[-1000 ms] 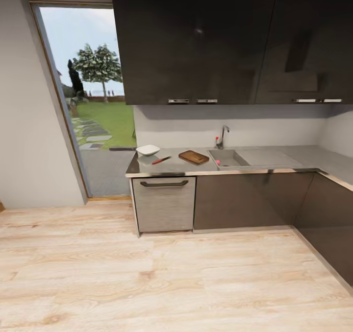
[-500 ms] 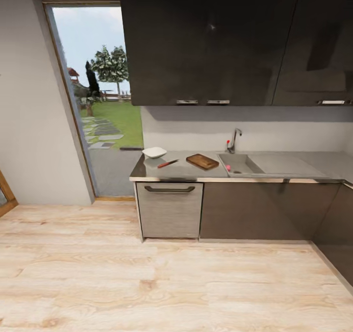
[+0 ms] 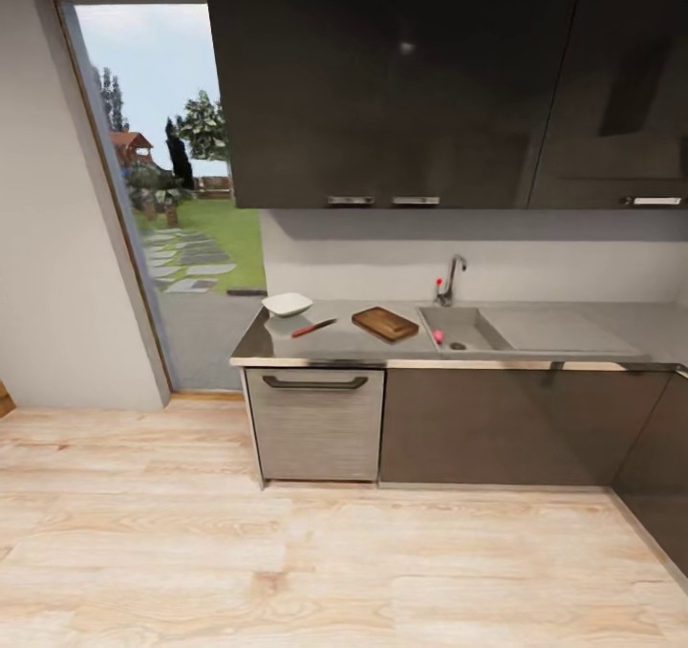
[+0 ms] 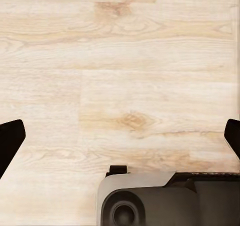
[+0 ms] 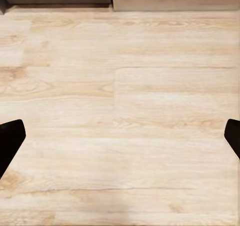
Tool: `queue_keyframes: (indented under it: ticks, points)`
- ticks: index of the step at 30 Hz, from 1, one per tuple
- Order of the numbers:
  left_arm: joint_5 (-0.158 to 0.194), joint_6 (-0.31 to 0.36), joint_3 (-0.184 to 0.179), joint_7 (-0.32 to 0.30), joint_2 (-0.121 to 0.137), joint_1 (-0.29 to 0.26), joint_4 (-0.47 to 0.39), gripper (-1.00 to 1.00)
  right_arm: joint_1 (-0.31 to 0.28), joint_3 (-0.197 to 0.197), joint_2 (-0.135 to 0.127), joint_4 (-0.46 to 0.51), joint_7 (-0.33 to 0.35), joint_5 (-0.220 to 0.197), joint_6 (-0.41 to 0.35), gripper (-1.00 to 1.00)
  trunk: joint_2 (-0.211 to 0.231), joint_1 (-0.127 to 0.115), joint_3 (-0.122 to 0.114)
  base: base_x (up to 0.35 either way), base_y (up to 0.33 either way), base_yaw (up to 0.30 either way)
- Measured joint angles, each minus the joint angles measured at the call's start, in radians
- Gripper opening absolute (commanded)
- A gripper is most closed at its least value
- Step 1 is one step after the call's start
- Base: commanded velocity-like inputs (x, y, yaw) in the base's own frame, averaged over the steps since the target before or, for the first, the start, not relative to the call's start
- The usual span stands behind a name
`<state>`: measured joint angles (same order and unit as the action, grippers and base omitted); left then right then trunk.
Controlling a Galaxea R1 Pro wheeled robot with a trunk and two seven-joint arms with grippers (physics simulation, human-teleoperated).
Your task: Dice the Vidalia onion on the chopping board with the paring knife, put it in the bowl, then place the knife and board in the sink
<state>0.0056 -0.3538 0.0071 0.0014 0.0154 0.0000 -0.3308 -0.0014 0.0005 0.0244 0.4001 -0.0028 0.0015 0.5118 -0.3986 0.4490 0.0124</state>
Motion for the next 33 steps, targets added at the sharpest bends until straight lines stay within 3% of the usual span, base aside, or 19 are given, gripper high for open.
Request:
queue_keyframes:
  ticks: [33]
  points:
    - [0.000, 0.000, 0.000, 0.000, 0.000, 0.000, 0.000, 1.00, 0.000, 0.000, 0.000, 0.000, 0.000, 0.000, 0.000, 1.00, 0.000, 0.000, 0.000, 0.277, -0.016, 0.000]
